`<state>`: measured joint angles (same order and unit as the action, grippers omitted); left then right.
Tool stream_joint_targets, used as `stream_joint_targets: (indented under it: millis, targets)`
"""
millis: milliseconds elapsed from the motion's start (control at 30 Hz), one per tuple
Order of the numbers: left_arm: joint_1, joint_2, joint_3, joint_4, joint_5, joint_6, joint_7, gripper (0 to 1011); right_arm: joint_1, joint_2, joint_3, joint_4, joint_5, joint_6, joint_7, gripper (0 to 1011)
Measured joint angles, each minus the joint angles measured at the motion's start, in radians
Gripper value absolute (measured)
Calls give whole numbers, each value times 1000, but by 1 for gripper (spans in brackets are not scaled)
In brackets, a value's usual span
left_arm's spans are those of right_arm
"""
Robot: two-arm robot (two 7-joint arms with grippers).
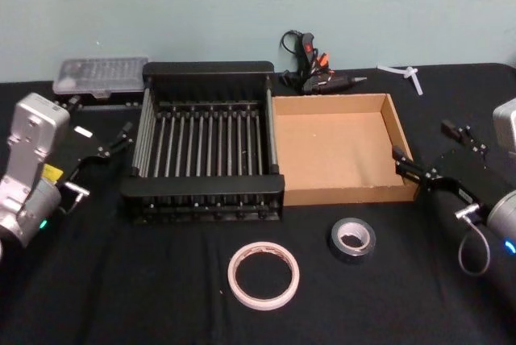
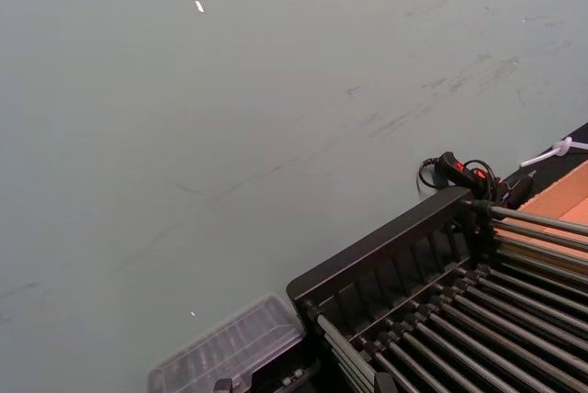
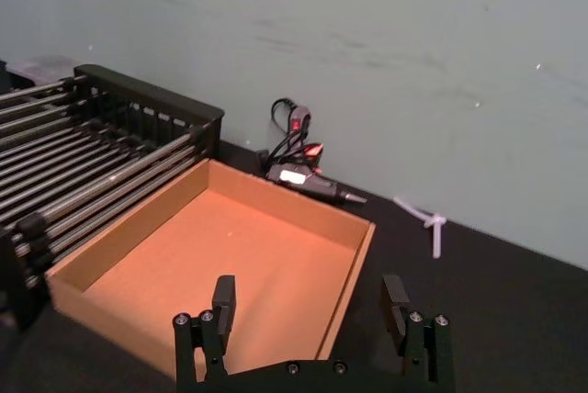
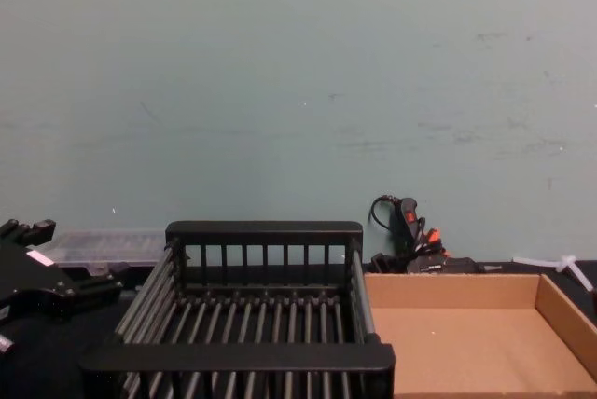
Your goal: Pick up the white tape and place it into the black box , Pick up the silver tape and place it into the brown box.
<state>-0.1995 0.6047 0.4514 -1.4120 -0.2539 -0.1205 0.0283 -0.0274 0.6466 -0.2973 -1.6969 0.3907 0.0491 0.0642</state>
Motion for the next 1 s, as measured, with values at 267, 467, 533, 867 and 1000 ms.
stream_joint_targets:
  millis: [267, 467, 533, 867, 1000]
  targets:
    - [0, 0, 0, 0, 0, 0, 0, 1001, -83, 18, 35, -84, 21, 75, 11, 1002]
    - [0, 0, 0, 0, 0, 0, 0, 1001, -130, 25, 50, -119, 27, 115, 18, 1002]
    - [0, 0, 0, 0, 0, 0, 0, 1001, -149, 26, 57, -131, 32, 133, 22, 1002]
    - [0, 0, 0, 0, 0, 0, 0, 1001, -217, 20, 74, -180, 49, 215, 42, 1002]
    - [0, 0, 0, 0, 0, 0, 0, 1001, -204, -8, 50, -172, 43, 263, 43, 1002]
